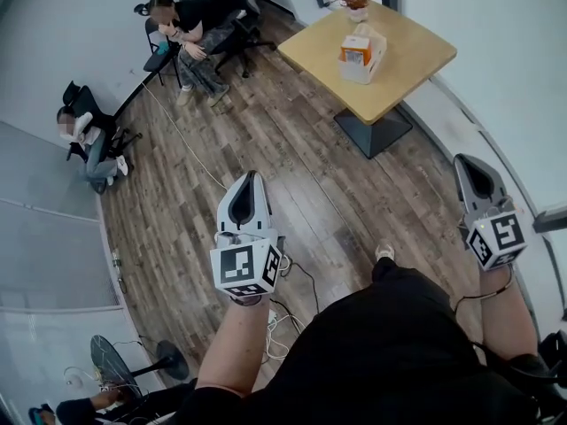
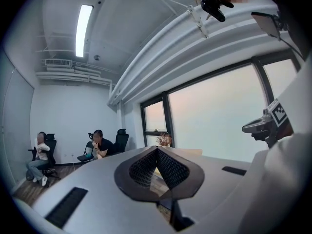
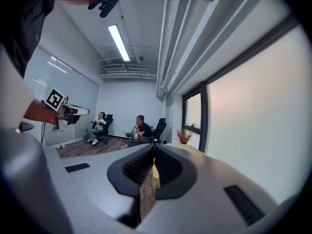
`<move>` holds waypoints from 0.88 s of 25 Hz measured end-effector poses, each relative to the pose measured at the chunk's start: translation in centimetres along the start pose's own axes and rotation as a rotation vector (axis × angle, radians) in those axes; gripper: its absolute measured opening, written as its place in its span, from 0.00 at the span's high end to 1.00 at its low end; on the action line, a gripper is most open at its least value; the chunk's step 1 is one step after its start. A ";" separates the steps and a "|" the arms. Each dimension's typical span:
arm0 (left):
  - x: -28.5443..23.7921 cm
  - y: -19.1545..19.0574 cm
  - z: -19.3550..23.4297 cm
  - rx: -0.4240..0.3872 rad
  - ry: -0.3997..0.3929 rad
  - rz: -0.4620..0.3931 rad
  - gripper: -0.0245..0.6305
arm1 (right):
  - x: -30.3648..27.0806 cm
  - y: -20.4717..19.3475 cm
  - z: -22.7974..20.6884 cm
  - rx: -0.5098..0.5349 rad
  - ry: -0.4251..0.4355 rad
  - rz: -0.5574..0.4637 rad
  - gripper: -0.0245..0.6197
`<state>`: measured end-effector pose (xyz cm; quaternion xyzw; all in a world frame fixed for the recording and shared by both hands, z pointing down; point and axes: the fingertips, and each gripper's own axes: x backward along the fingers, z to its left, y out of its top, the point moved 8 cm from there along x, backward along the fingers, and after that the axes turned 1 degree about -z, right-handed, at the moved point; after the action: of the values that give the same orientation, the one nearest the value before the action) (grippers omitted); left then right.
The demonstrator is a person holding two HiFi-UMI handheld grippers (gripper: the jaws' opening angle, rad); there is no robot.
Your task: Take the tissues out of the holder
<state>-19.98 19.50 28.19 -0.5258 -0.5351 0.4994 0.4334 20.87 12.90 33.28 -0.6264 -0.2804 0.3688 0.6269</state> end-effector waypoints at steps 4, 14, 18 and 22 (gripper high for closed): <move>-2.9 1.0 -0.2 -0.008 0.032 -0.014 0.96 | -3.8 0.6 -2.6 -0.003 0.045 0.004 0.95; -9.1 1.3 -1.3 -0.021 0.087 0.008 0.96 | -11.1 -0.4 -8.4 -0.015 0.105 -0.013 0.95; -11.3 0.6 -1.3 -0.029 0.073 0.048 0.96 | -13.0 -1.2 -9.5 -0.033 0.119 0.005 0.95; -14.5 0.2 -0.5 -0.027 0.053 0.047 0.96 | -14.9 -1.4 -10.9 -0.042 0.091 0.019 0.95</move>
<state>-18.42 5.05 28.93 -0.5570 -0.5176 0.4882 0.4283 21.40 -5.42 35.64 -0.6581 -0.2534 0.3397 0.6223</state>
